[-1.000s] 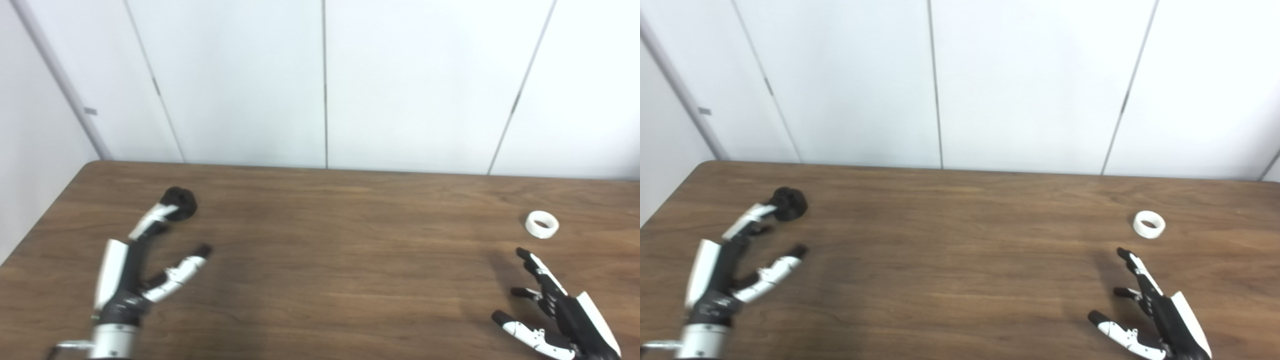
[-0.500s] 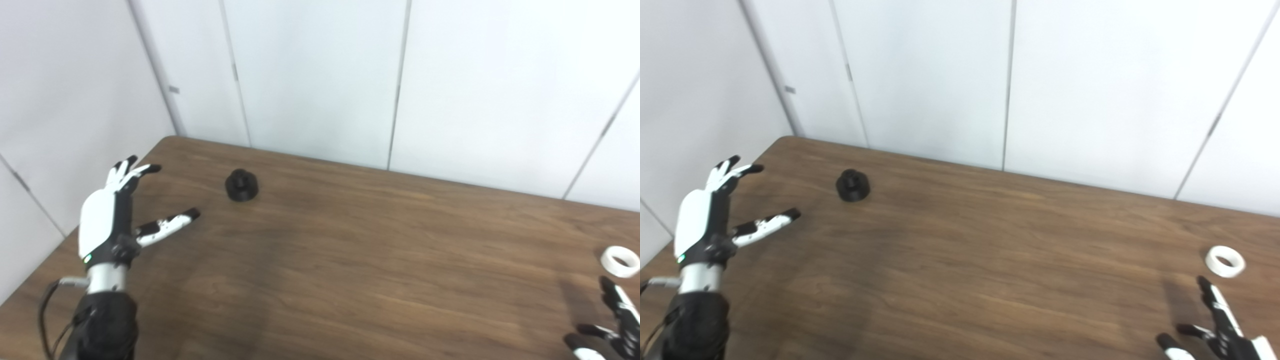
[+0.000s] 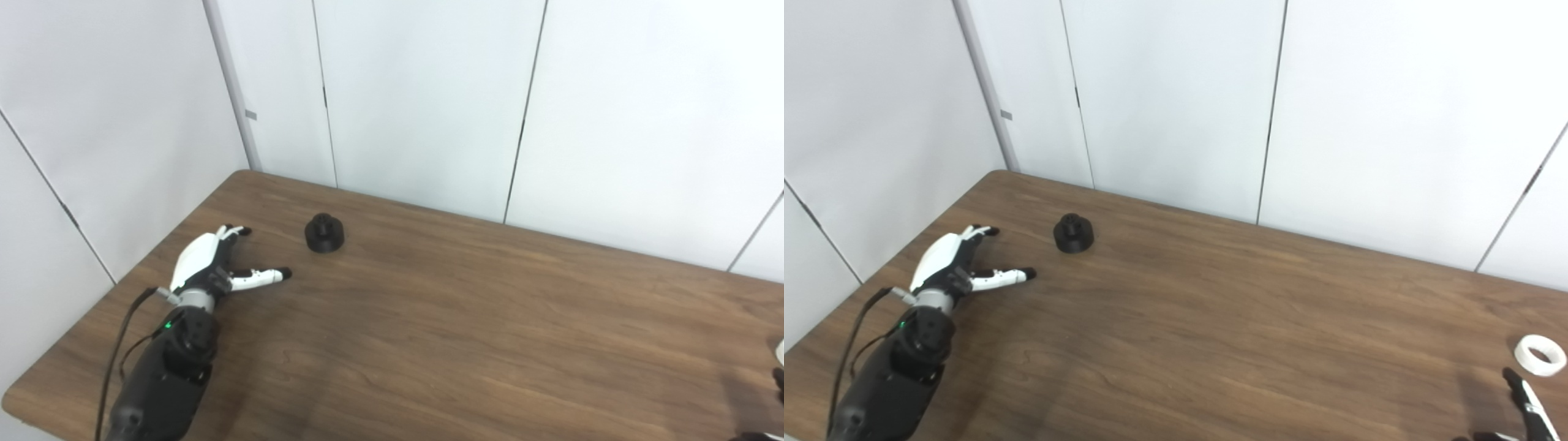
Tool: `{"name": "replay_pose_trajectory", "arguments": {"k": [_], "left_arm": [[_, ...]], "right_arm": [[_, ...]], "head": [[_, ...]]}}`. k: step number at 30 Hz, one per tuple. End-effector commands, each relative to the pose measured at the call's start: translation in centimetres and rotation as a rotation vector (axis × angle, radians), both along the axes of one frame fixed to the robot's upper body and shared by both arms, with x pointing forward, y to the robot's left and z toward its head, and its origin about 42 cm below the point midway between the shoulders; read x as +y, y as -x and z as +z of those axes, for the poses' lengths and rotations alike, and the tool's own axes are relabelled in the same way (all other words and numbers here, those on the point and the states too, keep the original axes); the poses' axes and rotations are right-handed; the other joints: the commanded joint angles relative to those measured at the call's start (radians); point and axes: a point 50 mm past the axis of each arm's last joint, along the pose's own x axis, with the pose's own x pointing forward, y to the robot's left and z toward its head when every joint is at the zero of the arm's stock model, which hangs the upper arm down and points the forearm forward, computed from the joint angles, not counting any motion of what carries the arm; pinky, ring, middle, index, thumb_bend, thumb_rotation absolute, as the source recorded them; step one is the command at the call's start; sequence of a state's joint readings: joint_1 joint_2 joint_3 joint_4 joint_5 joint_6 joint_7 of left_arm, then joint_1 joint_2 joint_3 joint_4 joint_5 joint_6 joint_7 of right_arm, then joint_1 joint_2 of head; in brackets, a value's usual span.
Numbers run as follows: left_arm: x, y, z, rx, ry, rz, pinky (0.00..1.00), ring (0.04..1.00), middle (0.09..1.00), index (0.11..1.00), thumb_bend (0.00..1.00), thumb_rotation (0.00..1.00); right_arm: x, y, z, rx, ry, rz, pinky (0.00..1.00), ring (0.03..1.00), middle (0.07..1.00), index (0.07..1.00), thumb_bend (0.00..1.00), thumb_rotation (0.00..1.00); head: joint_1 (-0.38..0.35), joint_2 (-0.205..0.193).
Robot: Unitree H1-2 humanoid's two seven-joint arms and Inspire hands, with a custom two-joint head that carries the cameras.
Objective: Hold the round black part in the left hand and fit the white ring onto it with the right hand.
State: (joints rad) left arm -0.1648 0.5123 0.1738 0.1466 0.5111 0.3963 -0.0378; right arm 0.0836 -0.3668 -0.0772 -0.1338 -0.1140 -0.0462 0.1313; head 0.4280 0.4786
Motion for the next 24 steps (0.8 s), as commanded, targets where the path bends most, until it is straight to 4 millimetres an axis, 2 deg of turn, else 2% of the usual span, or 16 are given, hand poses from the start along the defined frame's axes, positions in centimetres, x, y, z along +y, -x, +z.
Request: {"name": "replay_pose_trajectory", "arguments": {"k": [1,10,13,21,24], "left_arm": [[0.7,-1.8,2.3,-0.035,-0.045,-0.003,1.00,1.000,1.000,0.915,1.00,0.51],[0.5,-5.8,2.9,0.062,-0.092,-0.036,1.00,1.000,1.000,0.920,1.00,0.51],[0.5,-6.5,2.9,0.081,-0.085,-0.049,1.00,1.000,1.000,0.914,1.00,0.50],[-1.2,-8.0,2.4,0.090,-0.058,-0.111,1.00,1.000,1.000,0.914,1.00,0.50],[-2.2,-8.2,2.3,0.052,-0.050,-0.144,1.00,1.000,1.000,0.890,1.00,0.45]], "right_arm": [[-1.4,0.6,-0.3,0.050,0.055,-0.054,0.85,0.980,1.000,0.961,0.50,0.59],[-1.6,1.1,-0.1,0.053,0.065,-0.059,0.82,0.971,0.998,0.958,0.47,0.57],[-1.7,1.2,-0.1,0.054,0.069,-0.059,0.82,0.967,0.996,0.956,0.47,0.58],[-1.6,1.4,-0.2,0.050,0.072,-0.059,0.82,0.960,0.990,0.948,0.51,0.62],[-1.5,1.5,-0.1,0.052,0.063,-0.064,0.81,0.961,0.987,0.942,0.55,0.64]], "head": [[-0.003,0.001],[0.003,0.004],[0.002,0.004],[-0.008,0.004],[-0.011,0.006]]}}
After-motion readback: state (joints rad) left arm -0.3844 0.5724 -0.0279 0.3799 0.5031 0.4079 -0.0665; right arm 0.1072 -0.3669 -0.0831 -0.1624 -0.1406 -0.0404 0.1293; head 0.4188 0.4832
